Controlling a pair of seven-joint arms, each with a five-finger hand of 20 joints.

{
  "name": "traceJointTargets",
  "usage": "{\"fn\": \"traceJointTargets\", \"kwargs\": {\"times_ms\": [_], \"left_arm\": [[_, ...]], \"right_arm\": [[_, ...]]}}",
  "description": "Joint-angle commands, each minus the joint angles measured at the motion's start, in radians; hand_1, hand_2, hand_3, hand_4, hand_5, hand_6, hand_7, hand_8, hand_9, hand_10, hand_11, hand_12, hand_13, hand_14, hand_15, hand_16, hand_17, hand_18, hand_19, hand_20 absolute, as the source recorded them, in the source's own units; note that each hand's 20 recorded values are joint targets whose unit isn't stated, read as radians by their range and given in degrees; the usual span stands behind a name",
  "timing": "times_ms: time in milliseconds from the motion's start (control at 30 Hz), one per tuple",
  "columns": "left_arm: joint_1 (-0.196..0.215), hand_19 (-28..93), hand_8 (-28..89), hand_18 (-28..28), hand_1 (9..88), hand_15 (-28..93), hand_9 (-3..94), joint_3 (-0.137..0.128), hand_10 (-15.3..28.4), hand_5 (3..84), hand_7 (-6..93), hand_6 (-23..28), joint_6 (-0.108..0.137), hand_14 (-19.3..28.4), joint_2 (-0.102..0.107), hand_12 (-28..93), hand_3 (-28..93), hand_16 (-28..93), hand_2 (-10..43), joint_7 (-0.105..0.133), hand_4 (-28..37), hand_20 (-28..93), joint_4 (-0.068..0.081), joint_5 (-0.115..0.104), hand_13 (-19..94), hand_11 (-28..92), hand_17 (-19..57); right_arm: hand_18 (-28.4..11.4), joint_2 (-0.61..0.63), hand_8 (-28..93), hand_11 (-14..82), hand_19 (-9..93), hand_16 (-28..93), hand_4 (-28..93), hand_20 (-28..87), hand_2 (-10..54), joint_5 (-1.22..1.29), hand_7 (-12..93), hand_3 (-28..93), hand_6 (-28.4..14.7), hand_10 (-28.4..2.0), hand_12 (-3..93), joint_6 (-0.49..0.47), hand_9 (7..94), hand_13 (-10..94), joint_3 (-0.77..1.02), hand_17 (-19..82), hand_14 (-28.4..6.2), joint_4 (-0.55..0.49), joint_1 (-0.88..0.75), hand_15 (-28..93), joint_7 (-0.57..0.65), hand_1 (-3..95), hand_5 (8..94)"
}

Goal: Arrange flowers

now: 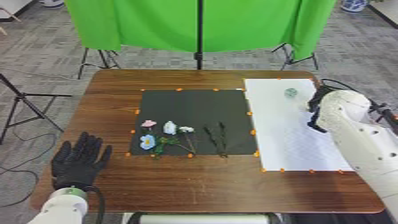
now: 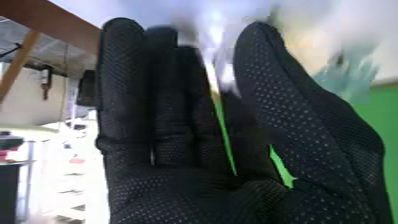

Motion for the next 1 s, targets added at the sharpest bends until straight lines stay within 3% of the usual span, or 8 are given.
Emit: {"fn": "traceJointTargets", "kwargs": {"times_ms": [33, 133, 267, 533, 600, 700, 800, 1000], "left_arm": [[0.012, 45, -18, 15.4, 27.6, 59, 45.0, 0.008, 15.2, 48.4, 39.0, 6.2, -0.001, 14.9, 0.000, 15, 76, -7, 18.9, -0.015, -28.3, 22, 0.008, -0.025, 32, 42, -3.6], [0.008, 45, -18, 15.4, 27.7, 59, 45.0, 0.012, 15.2, 48.4, 39.0, 6.2, -0.011, 14.9, 0.000, 15, 76, -7, 18.9, -0.015, -28.3, 22, 0.009, -0.022, 32, 42, -3.6], [0.014, 45, -18, 15.5, 27.7, 59, 45.1, 0.010, 15.2, 48.4, 39.1, 6.1, -0.016, 15.0, 0.002, 15, 76, -7, 18.9, -0.008, -28.3, 23, 0.006, -0.035, 32, 42, -3.6], [-0.002, 45, -18, 15.5, 27.7, 59, 45.3, 0.016, 15.2, 48.6, 39.0, 6.1, -0.008, 15.1, -0.005, 15, 76, -7, 18.8, -0.019, -28.3, 23, 0.013, -0.033, 33, 42, -3.6], [-0.012, 45, -18, 15.5, 27.7, 59, 45.1, 0.020, 15.3, 48.6, 39.0, 6.2, -0.004, 15.1, -0.007, 15, 76, -7, 18.8, -0.023, -28.3, 23, 0.015, -0.033, 33, 42, -3.6], [-0.027, 45, -18, 15.5, 27.7, 59, 45.3, 0.029, 15.2, 48.5, 39.1, 6.1, 0.002, 15.0, -0.006, 15, 76, -7, 18.8, -0.024, -28.3, 23, 0.019, -0.029, 33, 42, -3.6], [-0.024, 45, -18, 15.5, 27.7, 59, 45.4, 0.027, 15.2, 48.6, 39.2, 6.1, -0.001, 15.1, -0.004, 15, 76, -7, 18.9, -0.020, -28.3, 23, 0.018, -0.027, 33, 42, -3.6], [-0.004, 45, -18, 15.6, 27.8, 60, 45.5, 0.013, 15.2, 48.7, 39.3, 6.1, 0.006, 15.2, -0.007, 15, 76, -7, 18.9, -0.011, -28.3, 23, 0.012, -0.039, 33, 42, -3.6]], "right_arm": [[-13.7, 0.029, 5, 18.3, 81, 34, -28, 10, -8.2, -0.086, 38, 61, -1.9, -11.4, 45.2, 0.243, 74.7, 68, -0.064, 47, -6.6, -0.010, -0.078, 42, -0.038, 61.9, 63.4], [-14.5, 0.038, 8, 18.5, 83, 36, -28, 11, -7.6, -0.107, 43, 62, -1.2, -10.9, 46.6, 0.281, 77.9, 70, -0.072, 46, -5.9, -0.041, -0.088, 42, -0.068, 62.6, 65.9], [-15.8, 0.041, 7, 17.5, 82, 37, -28, 13, -8.0, -0.109, 45, 65, -1.4, -11.1, 46.0, 0.355, 78.8, 70, -0.109, 44, -6.0, -0.110, -0.059, 40, -0.130, 62.0, 66.1], [-16.3, 0.041, 7, 16.5, 82, 38, -28, 15, -8.4, -0.233, 45, 66, -2.1, -11.3, 45.8, 0.411, 79.1, 69, -0.292, 43, -5.8, -0.336, 0.023, 39, -0.339, 61.6, 66.2], [-16.4, 0.036, 7, 16.3, 82, 38, -28, 15, -8.5, -0.268, 45, 66, -2.1, -11.2, 45.8, 0.422, 79.2, 69, -0.368, 43, -5.8, -0.339, 0.060, 39, -0.390, 61.5, 66.2], [-16.5, 0.040, 7, 16.1, 82, 38, -28, 16, -8.8, -0.391, 45, 67, -2.0, -11.1, 45.7, 0.490, 79.4, 70, -0.487, 43, -6.0, -0.257, 0.122, 39, -0.499, 61.1, 66.4], [-16.5, 0.049, 7, 16.0, 82, 38, -28, 18, -9.1, -0.321, 45, 67, -1.8, -11.2, 45.8, 0.420, 79.5, 70, -0.532, 42, -5.7, -0.261, 0.139, 39, -0.512, 60.9, 66.3], [-16.7, 0.058, 7, 15.4, 81, 39, -28, 19, -9.2, -0.363, 46, 67, -1.6, -11.2, 45.9, 0.381, 79.7, 70, -0.573, 42, -5.5, -0.262, 0.130, 38, -0.541, 60.8, 66.1]]}}
